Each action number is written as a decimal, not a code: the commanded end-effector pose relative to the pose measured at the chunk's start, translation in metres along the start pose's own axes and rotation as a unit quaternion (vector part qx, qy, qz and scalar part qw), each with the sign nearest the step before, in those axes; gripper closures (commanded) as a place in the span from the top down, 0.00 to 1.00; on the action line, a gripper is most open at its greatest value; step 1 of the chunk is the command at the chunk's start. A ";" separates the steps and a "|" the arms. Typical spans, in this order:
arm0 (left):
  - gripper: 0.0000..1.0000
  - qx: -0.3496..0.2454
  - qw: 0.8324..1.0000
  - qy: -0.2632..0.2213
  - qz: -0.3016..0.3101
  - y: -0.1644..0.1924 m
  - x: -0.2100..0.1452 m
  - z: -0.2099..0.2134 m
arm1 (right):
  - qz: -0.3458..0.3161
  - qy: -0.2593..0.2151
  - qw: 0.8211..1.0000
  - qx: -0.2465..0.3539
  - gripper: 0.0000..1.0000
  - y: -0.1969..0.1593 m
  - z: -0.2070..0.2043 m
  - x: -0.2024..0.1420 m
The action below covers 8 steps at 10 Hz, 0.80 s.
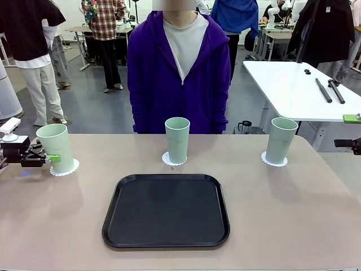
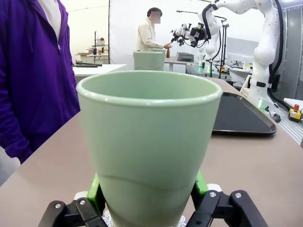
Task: Place coasters on the table and set cups on them.
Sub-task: Take one Reusable plastic cup from the Flat Tray and place it on a coaster set by the human.
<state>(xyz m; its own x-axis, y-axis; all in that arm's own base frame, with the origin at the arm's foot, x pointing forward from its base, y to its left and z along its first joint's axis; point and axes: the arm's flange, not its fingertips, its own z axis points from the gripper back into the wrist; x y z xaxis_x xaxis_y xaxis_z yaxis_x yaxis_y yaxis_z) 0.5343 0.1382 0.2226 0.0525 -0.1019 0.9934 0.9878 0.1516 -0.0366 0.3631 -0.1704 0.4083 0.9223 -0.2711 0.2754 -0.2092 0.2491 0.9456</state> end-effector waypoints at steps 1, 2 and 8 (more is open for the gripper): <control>0.86 -0.017 1.000 0.004 0.011 0.004 0.000 -0.001 | 0.001 -0.005 1.000 0.000 1.00 0.000 -0.001 0.000; 0.86 -0.017 1.000 0.005 0.012 0.004 -0.002 -0.001 | 0.001 -0.005 1.000 0.000 1.00 0.000 -0.001 0.000; 1.00 -0.020 0.999 0.017 0.019 0.005 -0.003 0.000 | 0.001 -0.005 1.000 0.000 1.00 0.000 -0.001 0.000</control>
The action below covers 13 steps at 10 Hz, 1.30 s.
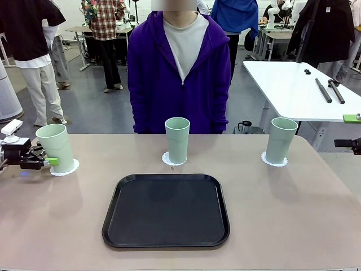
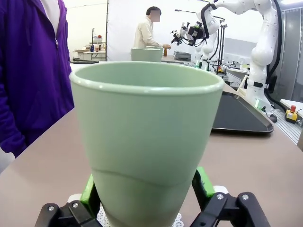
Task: Place coasters on the table and set cups on them.
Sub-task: Take one Reusable plastic cup from the Flat Tray and place it on a coaster set by the human.
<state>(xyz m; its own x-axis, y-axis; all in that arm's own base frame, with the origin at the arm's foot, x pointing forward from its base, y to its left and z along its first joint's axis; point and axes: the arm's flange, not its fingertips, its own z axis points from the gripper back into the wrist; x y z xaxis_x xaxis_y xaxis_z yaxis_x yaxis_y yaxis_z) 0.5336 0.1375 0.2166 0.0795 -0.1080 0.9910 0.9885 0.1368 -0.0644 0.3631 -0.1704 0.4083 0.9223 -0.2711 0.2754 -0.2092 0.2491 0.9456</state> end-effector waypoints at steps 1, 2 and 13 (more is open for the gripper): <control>1.00 -0.011 1.000 0.013 0.005 0.005 0.003 0.003 | 0.001 -0.005 1.000 0.000 1.00 0.000 -0.001 0.000; 1.00 -0.013 1.000 0.020 0.000 0.003 0.004 0.003 | 0.001 -0.005 1.000 0.000 1.00 0.000 -0.001 0.000; 1.00 0.000 0.989 0.147 -0.008 -0.004 0.019 0.030 | 0.001 -0.005 1.000 0.000 1.00 0.000 -0.001 0.000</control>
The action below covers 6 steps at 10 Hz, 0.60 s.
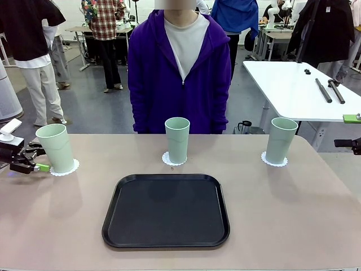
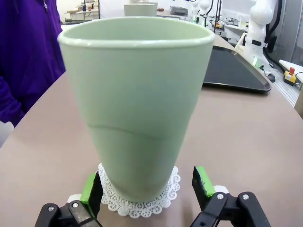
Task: Place coasters on the table and set cups on them.
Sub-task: Take one Reusable plastic cup from the Flat Tray and place it on a coaster set by the human.
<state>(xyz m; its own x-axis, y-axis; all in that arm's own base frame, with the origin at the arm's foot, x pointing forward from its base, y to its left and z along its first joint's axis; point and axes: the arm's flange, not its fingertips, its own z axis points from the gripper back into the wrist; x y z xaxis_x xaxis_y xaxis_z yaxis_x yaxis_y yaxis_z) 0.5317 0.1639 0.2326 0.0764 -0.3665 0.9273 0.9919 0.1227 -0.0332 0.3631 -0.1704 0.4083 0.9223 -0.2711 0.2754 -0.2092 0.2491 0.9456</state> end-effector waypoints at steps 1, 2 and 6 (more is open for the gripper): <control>1.00 0.010 1.000 0.021 0.011 -0.006 0.008 0.012 | 0.001 -0.005 1.000 0.000 1.00 0.000 -0.001 0.000; 1.00 0.028 0.999 0.039 0.015 -0.008 0.015 0.022 | 0.001 -0.005 1.000 0.000 1.00 0.000 -0.001 0.000; 1.00 0.184 0.957 0.185 0.123 -0.035 0.085 0.079 | 0.001 -0.005 1.000 0.000 1.00 0.000 -0.001 0.000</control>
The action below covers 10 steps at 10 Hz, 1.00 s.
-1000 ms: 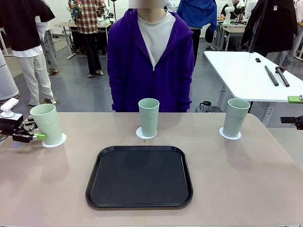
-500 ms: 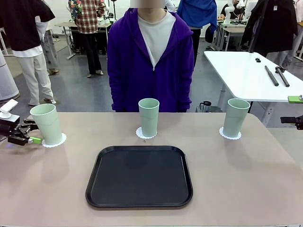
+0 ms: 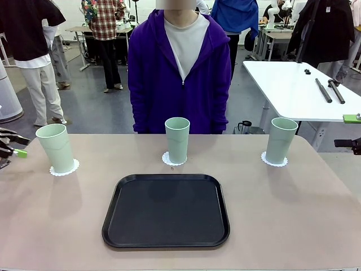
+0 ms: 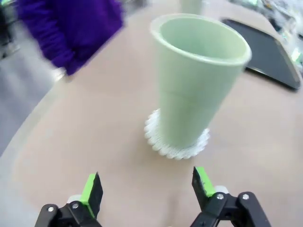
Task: Place coasters on the table and set cups on them.
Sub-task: Take one Reusable plastic cup from the Flat Tray and place it on a coaster set by the human.
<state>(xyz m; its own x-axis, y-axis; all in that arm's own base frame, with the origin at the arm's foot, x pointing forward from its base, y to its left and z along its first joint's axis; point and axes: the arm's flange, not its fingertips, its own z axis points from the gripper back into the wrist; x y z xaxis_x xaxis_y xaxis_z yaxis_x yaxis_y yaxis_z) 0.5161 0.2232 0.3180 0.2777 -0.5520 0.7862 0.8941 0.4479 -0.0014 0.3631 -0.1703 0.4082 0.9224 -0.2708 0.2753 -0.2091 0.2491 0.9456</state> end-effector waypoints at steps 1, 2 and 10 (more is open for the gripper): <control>1.00 0.085 0.986 0.094 0.113 -0.043 0.053 0.019 | 0.001 -0.005 1.000 0.000 1.00 0.000 -0.001 0.000; 1.00 0.109 0.980 0.094 0.140 -0.057 0.079 0.033 | 0.001 -0.005 1.000 0.000 1.00 0.000 -0.001 0.000; 1.00 0.105 0.940 0.314 0.082 -0.185 0.236 0.073 | 0.001 -0.005 1.000 0.000 1.00 0.000 -0.001 0.000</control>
<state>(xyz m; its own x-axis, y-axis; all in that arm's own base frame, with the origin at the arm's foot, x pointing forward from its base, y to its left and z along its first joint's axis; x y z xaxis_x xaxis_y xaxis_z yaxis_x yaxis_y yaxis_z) 0.3985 0.0769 0.5437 0.6232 -0.7162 0.3141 0.7315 0.6759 0.0899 0.3632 -0.1701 0.4082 0.9226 -0.2703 0.2753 -0.2091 0.2493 0.9456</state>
